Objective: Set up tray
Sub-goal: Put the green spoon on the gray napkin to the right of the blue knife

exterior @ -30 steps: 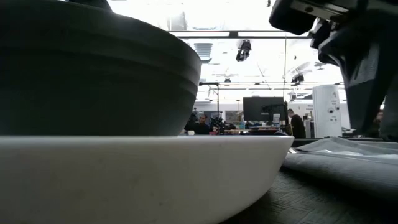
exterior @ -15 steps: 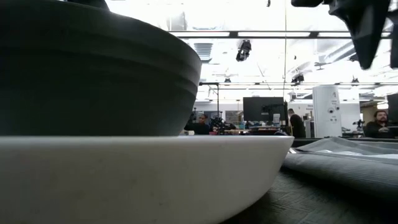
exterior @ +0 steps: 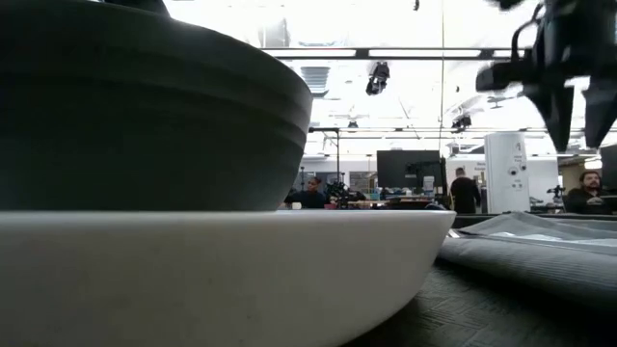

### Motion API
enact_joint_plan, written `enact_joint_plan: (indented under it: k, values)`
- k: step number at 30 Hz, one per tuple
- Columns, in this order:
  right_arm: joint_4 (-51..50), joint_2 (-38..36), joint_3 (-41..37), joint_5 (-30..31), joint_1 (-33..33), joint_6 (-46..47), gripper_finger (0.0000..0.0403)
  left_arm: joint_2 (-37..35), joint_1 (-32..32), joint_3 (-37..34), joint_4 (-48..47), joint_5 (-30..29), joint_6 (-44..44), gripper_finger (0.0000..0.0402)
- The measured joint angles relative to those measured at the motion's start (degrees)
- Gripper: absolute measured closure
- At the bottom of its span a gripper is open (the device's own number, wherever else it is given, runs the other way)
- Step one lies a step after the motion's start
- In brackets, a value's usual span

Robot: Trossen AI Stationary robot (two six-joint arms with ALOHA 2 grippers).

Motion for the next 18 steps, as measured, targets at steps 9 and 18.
enact_joint_plan:
  k: [9,18]
  values:
    - [6.02,-0.13,-10.01,0.37,-17.51,-14.0,0.0277,0.0,0.0,0.0,0.0,-0.02,-0.13,0.0236]
    - [16.09,-0.04,-15.93,2.88,-33.03,-31.02,0.0277,0.0,0.0,0.0,0.0,-0.13,-2.78,0.0236]
